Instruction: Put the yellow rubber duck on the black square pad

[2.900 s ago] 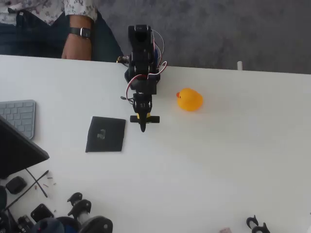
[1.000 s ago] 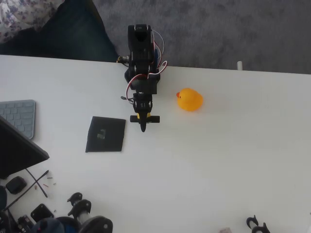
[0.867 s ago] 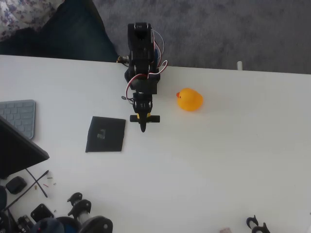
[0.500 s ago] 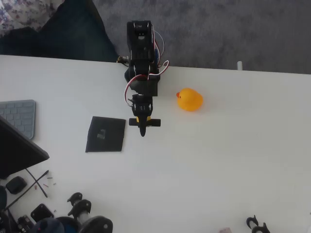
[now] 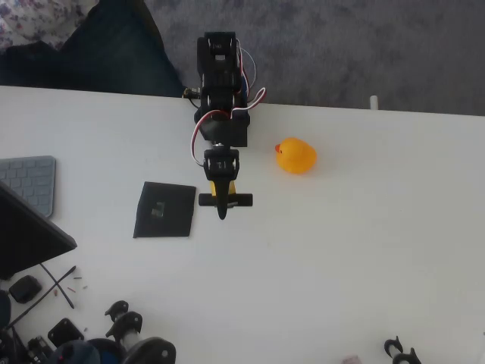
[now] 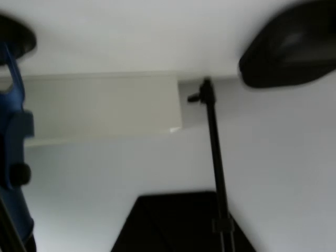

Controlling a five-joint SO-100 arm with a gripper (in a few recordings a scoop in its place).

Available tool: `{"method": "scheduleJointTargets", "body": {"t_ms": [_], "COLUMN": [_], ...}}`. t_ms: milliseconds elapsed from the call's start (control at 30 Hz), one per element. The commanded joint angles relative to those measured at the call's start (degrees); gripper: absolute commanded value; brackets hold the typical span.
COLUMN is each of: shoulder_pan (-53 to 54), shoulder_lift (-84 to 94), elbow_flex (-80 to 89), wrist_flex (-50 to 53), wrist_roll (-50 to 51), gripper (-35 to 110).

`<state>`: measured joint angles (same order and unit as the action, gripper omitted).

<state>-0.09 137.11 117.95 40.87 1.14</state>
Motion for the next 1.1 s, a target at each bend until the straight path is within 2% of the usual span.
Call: {"method": "scheduleJointTargets", "body": {"t_ms": [0,267,733,1067], "shoulder_pan": [-1.0,-1.1,-1.1,-1.2], "shoulder_lift": [-1.7,-3.3,-3.2,-3.2], "elbow_flex": [-5.6,-10.7,-7.6,4.3], "wrist_flex": [-0.6,-0.6,0.9,11.3], "wrist_roll": [0.4,-2.1,-30.6,-49.2], "gripper": [4,4,4,4]}}
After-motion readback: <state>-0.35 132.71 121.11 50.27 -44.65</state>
